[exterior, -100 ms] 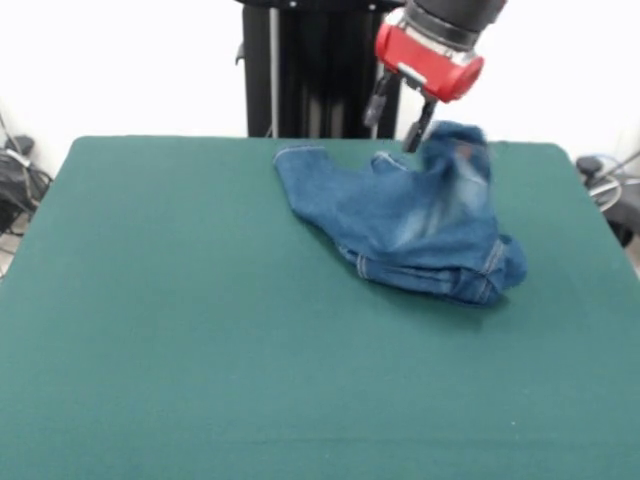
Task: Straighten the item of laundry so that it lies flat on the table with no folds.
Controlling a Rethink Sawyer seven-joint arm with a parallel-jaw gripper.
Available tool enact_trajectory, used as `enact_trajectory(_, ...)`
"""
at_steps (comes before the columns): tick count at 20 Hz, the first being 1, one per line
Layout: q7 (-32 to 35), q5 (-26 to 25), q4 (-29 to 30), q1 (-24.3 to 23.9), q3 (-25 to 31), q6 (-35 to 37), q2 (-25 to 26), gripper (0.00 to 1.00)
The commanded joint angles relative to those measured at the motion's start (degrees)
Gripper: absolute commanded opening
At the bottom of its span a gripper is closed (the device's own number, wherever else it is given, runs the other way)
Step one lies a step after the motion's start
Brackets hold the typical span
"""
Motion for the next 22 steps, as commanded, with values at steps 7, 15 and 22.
enact_trajectory(7,-11.25,-12.05,15.56,-16.51,29.86,-16.54,-3.69,1.00)
enact_trajectory(15,-7.84,-20.35,17.81,-23.73,37.48,-24.77,-1.24,1.00)
enact_trajectory(22,-5.07,-25.15,19.32,-28.64,42.26,-28.53,-0.27,1.00)
